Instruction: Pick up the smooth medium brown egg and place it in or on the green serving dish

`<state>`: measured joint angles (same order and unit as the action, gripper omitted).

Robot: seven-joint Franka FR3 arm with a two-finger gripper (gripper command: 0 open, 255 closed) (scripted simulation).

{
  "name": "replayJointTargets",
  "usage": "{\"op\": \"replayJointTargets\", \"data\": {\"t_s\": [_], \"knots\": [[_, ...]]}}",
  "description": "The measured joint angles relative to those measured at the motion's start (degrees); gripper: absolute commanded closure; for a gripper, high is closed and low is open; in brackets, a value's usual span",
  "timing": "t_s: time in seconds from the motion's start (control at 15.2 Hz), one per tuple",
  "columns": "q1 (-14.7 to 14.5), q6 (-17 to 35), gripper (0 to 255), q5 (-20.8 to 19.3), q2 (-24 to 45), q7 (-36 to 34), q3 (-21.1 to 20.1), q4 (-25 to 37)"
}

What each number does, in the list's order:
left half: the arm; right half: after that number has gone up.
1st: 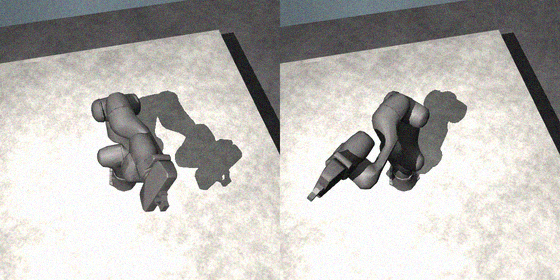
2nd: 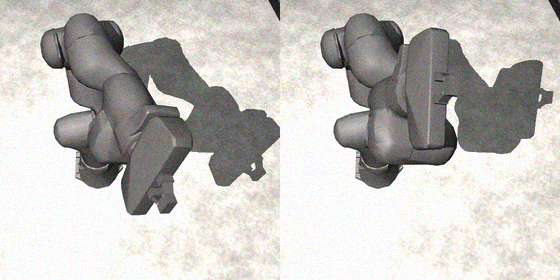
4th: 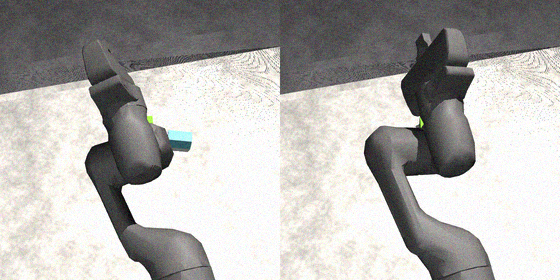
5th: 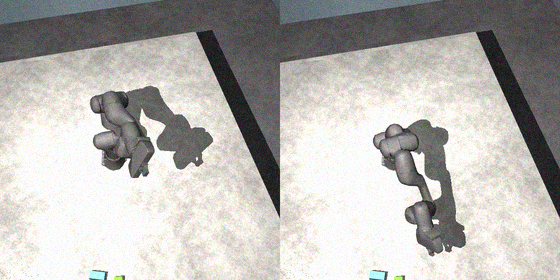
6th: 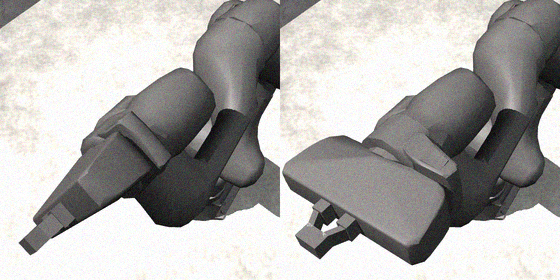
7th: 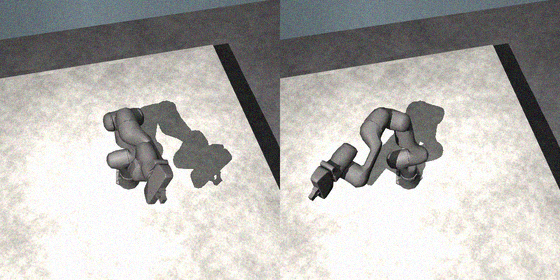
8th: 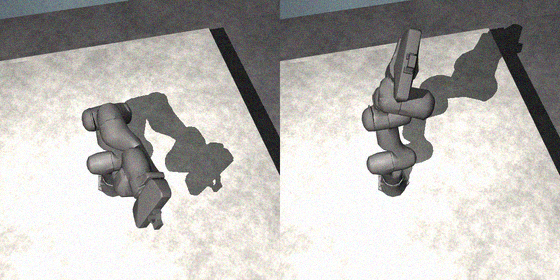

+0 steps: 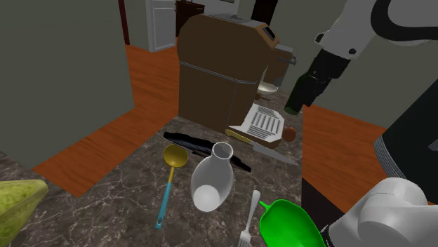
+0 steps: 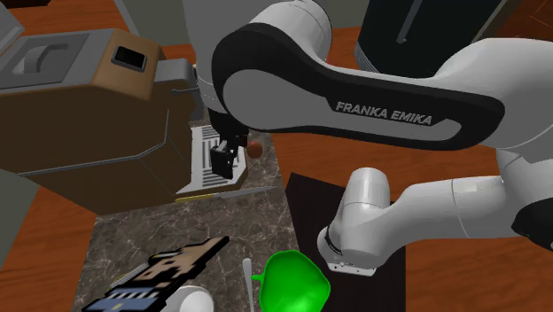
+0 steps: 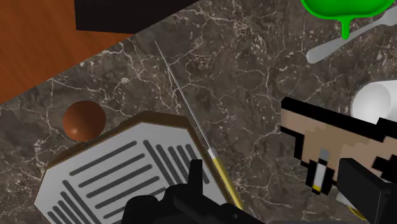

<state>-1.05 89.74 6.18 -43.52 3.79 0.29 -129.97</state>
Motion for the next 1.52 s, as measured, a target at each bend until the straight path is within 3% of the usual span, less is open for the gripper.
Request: {"op": "replayJointTargets", "data": {"t_s": [0.2,0.66,1.52], "knots": [[0.16,1.49,0,-0.91,-0.02,1.62,0.78,-1.56],[1.77,11.12,0,-6.72,1.12,11.70,6.59,-9.94],[4.16,32.09,0,-14.97,14.60,28.79,18.22,-15.20]]}}
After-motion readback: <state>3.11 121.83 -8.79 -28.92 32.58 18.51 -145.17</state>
